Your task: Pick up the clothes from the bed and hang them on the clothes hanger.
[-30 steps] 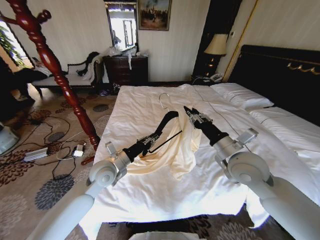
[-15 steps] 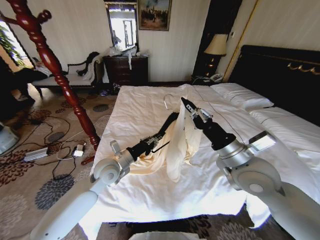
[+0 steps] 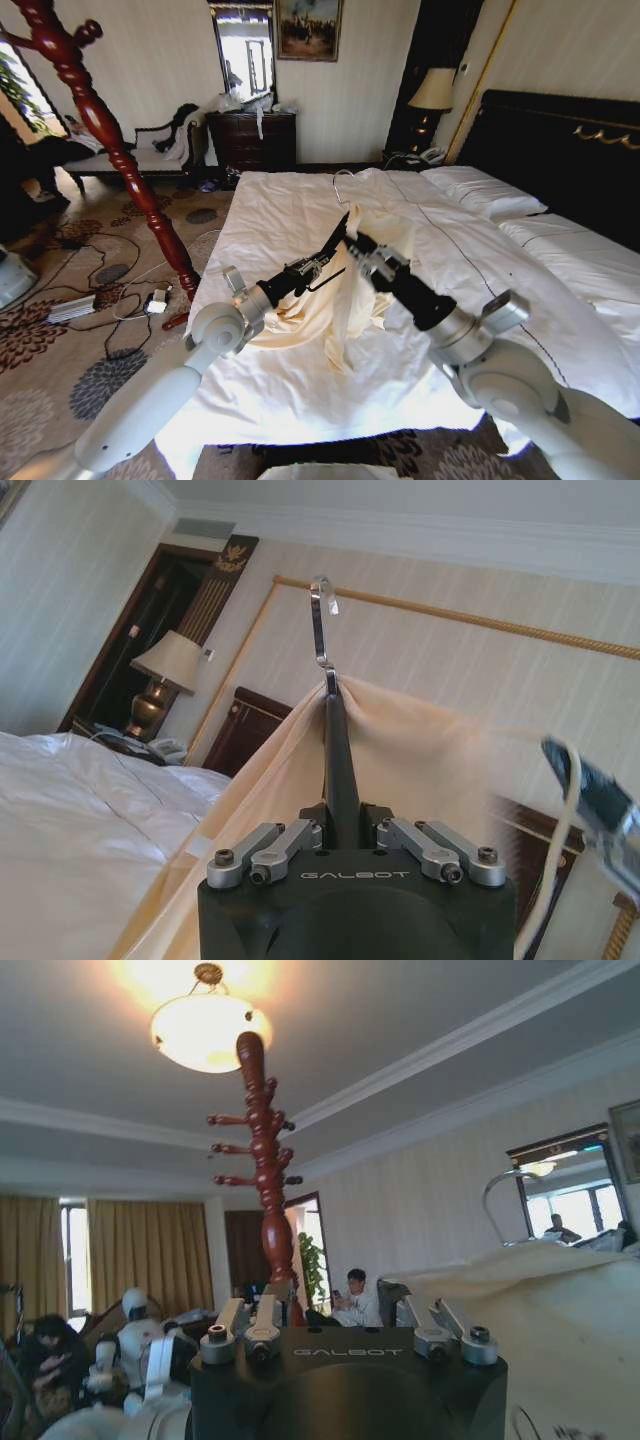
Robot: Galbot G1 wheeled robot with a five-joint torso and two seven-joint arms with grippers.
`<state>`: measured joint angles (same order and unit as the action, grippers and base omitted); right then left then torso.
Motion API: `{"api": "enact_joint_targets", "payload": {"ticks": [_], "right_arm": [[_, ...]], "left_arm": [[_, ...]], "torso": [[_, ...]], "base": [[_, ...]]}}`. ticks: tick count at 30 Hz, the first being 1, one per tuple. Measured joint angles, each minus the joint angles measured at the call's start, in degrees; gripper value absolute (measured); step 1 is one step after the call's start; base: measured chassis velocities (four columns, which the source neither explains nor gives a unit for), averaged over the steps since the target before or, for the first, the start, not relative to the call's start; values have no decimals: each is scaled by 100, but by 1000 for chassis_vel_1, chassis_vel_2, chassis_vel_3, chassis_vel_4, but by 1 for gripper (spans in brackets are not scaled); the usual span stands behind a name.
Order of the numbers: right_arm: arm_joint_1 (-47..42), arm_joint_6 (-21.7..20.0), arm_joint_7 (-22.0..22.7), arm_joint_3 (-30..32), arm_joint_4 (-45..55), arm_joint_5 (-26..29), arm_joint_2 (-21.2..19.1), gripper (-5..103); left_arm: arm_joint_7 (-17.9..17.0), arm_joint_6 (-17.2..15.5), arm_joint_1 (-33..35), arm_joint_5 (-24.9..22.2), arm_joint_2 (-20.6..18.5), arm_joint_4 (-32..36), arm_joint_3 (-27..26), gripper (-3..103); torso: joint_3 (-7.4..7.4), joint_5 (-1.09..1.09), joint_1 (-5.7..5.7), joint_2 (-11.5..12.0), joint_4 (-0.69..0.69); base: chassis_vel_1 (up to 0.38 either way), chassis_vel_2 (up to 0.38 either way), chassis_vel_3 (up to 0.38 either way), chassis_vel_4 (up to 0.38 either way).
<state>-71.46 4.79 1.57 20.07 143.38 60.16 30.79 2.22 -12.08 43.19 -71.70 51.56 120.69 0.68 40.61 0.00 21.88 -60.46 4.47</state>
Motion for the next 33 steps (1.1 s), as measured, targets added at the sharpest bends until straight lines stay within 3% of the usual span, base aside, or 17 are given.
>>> {"api": "enact_joint_targets", "payload": {"ticks": [3,4,6,7,9,10,11,13,19,22,23,26,28,30,33], "right_arm": [[-102,-121,-109,51,-31,-540,-40,63],[-108,-236,-55,92,-93,-735,-59,63],[-109,-423,131,142,-170,-958,-81,68],[-92,-678,497,194,-230,-1061,-100,73],[41,-1013,1390,270,-211,-623,-101,84],[172,-1146,2028,352,-149,-128,-86,90],[172,-1146,2028,352,-149,-128,-86,90],[375,-1217,2755,567,-121,542,-88,95],[317,-1187,2846,858,-29,637,-240,100],[127,-1738,3199,741,-11,945,-265,100],[127,-1738,3199,741,-11,945,-265,100],[12,-2681,4480,689,-10,1919,-277,100],[12,-2782,4671,692,-10,2120,-279,100],[20,-3097,5302,733,-10,2834,-307,100],[141,-3521,5829,770,-10,3668,-350,100]], "left_arm": [[-19,0,-49,-40,-1,1,-30,17],[-25,0,-64,-63,-7,5,-43,17],[-33,0,-83,-96,-24,12,-66,17],[-41,0,-101,-137,-61,27,-112,17],[-45,0,-114,-221,-157,74,-206,17],[-46,0,-114,-267,-237,104,-260,17],[-46,0,-114,-267,-237,104,-260,17],[-47,0,-88,-326,-383,158,-356,17],[-72,-1,-79,-414,-488,230,-461,17],[-74,-1,-103,-426,-478,231,-481,17],[-74,-1,-103,-426,-478,231,-481,17],[-70,2,-80,-432,-473,232,-567,17],[-69,3,-65,-433,-475,238,-591,17],[-69,5,-12,-433,-497,271,-661,17],[-72,16,36,-433,-542,331,-739,17]], "torso": [[0,0,0,0,0],[0,-1,0,0,0],[0,-1,0,0,0],[0,-1,0,0,-1],[0,0,1,0,0],[0,0,0,0,0],[0,0,0,0,0],[0,0,0,0,-3],[0,-1,0,0,2],[0,-1,0,0,0],[0,-1,0,0,0],[0,0,0,0,2],[0,1,0,0,2],[0,0,0,0,-1],[0,0,0,0,-1]], "base": [[0,0,0,0],[0,0,0,0],[0,0,0,0],[0,0,0,0],[0,0,0,0],[0,0,0,0],[0,0,0,0],[0,0,0,0],[0,0,0,0],[0,0,0,0],[0,0,0,0],[0,0,0,0],[0,0,0,0],[0,0,0,0],[0,0,0,0]]}}
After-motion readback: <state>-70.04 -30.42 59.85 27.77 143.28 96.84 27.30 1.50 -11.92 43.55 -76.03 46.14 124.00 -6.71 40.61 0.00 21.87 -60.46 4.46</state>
